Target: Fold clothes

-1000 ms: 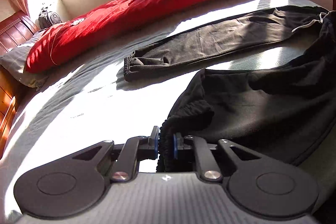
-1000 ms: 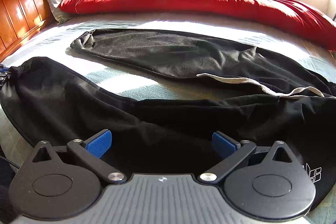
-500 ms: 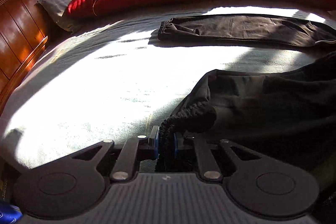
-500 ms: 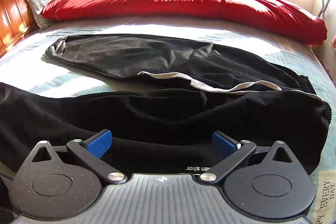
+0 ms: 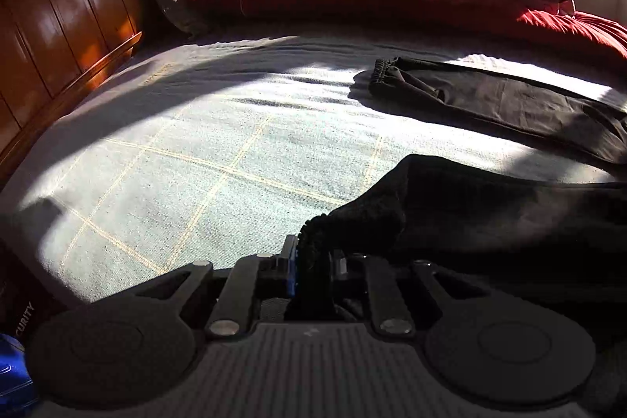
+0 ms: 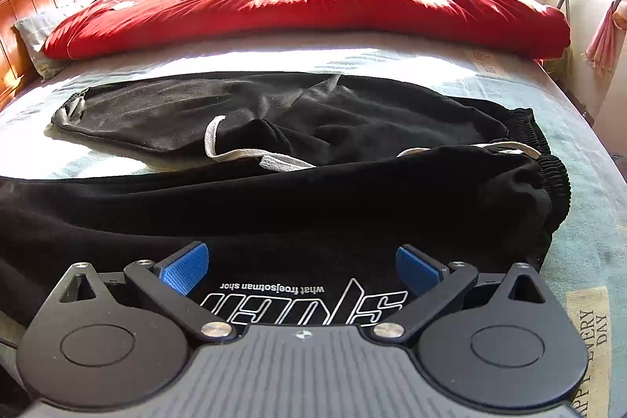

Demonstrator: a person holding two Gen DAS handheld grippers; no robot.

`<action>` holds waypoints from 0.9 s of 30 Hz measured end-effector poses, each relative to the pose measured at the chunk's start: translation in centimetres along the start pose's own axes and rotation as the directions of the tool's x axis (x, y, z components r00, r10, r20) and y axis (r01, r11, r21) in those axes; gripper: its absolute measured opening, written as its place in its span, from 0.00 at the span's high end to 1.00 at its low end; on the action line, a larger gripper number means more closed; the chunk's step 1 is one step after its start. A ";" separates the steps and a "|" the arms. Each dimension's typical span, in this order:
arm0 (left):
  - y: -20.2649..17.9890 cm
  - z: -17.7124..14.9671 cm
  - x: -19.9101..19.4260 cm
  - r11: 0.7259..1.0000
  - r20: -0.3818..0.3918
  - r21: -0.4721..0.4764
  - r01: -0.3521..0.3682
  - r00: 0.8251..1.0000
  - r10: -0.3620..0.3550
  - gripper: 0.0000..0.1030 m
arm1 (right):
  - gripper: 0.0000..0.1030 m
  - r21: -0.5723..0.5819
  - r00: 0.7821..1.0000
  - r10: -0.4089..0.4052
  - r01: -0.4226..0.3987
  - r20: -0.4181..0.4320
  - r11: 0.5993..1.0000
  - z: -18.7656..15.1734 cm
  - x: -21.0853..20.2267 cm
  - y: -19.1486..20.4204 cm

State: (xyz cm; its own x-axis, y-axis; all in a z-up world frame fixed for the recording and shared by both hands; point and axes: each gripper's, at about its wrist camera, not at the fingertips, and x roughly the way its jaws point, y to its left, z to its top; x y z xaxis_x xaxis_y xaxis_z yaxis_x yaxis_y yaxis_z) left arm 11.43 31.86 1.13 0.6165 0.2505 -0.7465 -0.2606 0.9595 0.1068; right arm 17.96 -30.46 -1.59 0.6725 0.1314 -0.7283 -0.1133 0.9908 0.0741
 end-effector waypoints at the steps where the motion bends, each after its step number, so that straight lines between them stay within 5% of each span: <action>1: 0.4 0.0 0.9 1.000 -0.018 -0.008 0.004 1.000 -0.004 0.85 | 0.00 0.007 1.000 -0.004 0.004 0.001 1.000 0.0 0.0 -0.1; 8: 0.3 -1.8 7.3 1.000 -0.150 -0.003 0.020 0.989 -0.020 0.82 | 0.00 0.114 0.998 -0.061 0.062 -0.015 0.991 -1.2 -0.2 -2.0; 13: 0.5 -1.9 8.9 0.999 -0.164 -0.017 0.042 0.986 -0.044 0.78 | 0.00 0.308 0.998 -0.062 0.059 0.001 0.949 -2.8 -1.1 -6.1; 20: 0.6 -1.8 8.8 0.999 -0.165 -0.004 0.044 0.985 -0.044 0.75 | 0.00 0.646 0.996 0.066 -0.092 0.064 0.758 -6.9 1.4 -12.8; 27: 0.1 -1.4 8.9 0.999 -0.182 0.016 0.029 0.983 -0.026 0.74 | 0.00 0.728 0.946 0.171 -0.321 0.275 0.605 -8.5 4.7 -17.3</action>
State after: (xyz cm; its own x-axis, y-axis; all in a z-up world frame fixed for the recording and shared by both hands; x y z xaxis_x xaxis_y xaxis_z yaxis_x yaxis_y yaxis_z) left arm 15.83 33.97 -6.46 0.4776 0.1981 -0.8559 -0.2308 0.9683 0.0953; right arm 16.83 -47.23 -12.09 0.8180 0.3030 -0.4890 0.2478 0.5814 0.7749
